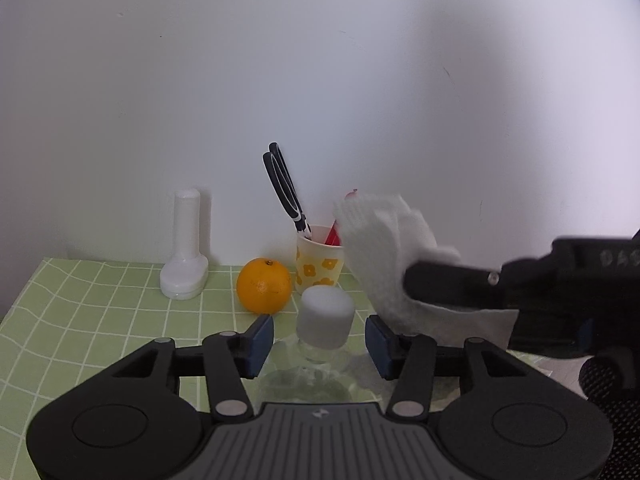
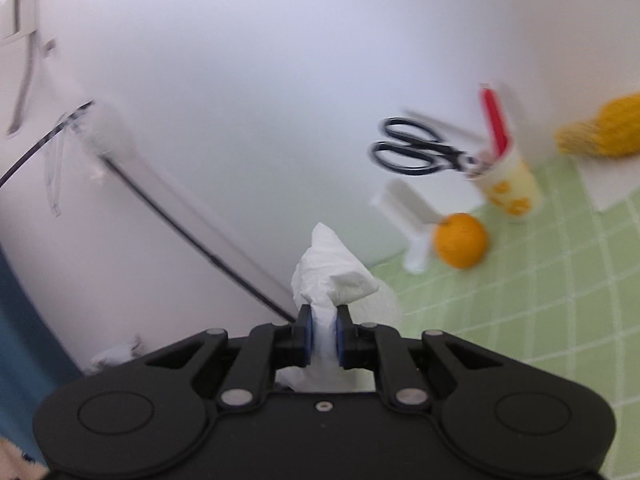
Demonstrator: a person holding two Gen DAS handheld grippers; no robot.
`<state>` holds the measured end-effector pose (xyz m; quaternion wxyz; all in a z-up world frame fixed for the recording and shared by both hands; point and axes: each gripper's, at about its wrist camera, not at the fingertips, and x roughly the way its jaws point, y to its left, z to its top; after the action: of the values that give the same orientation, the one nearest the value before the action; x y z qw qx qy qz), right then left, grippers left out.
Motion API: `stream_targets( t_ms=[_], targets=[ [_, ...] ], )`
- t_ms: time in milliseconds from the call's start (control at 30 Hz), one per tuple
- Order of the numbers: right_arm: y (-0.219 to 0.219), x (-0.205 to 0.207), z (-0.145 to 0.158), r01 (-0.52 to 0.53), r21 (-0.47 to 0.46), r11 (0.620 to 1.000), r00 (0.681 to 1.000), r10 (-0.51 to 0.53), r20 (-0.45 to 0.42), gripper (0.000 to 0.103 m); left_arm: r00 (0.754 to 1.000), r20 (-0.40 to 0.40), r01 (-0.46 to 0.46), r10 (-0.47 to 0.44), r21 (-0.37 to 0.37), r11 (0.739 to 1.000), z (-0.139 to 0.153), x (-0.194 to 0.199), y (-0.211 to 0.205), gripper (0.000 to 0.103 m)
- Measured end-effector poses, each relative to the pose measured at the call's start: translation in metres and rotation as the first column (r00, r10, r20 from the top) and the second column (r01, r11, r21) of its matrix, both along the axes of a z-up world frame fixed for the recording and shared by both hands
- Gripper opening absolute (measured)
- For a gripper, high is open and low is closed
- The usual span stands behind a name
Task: Clean container
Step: 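Wipe the tissue over the bottle with the right tool while the left tool holds it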
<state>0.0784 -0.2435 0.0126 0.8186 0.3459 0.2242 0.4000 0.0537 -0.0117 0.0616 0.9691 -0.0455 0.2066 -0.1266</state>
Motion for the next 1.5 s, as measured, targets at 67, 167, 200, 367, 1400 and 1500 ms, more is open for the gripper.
stream_targets(
  t_ms=[67, 167, 200, 367, 1400, 1500],
  targets=[
    [0.008, 0.000, 0.004, -0.026, 0.002, 1.000, 0.999, 0.026, 0.022, 0.012, 1.000, -0.012, -0.005, 0.005, -0.007, 1.000, -0.002, 0.000, 0.003, 0.052],
    [0.014, 0.004, 0.004, -0.072, 0.037, 0.997, 0.997, 0.072, 0.020, 0.012, 1.000, -0.015, -0.004, 0.003, -0.016, 1.000, -0.003, 0.000, 0.006, 0.051],
    [0.016, 0.005, 0.004, -0.083, 0.046, 0.996, 0.996, 0.082, 0.017, 0.012, 1.000, -0.016, -0.003, 0.003, -0.016, 1.000, -0.003, 0.000, 0.006, 0.051],
    [0.022, 0.008, 0.007, -0.117, 0.046, 0.992, 0.993, 0.115, 0.042, 0.012, 1.000, -0.007, 0.002, -0.002, -0.004, 1.000, -0.004, -0.001, 0.005, 0.051],
    [0.034, 0.007, 0.016, -0.096, -0.157, 0.983, 0.991, 0.109, 0.078, 0.012, 0.999, -0.026, 0.027, -0.026, 0.009, 1.000, -0.001, -0.013, 0.015, 0.060],
    [0.037, 0.010, 0.007, -0.164, -0.121, 0.979, 0.986, 0.167, 0.010, 0.011, 0.999, -0.035, 0.024, -0.024, 0.012, 1.000, -0.007, -0.016, 0.016, 0.062]
  ],
)
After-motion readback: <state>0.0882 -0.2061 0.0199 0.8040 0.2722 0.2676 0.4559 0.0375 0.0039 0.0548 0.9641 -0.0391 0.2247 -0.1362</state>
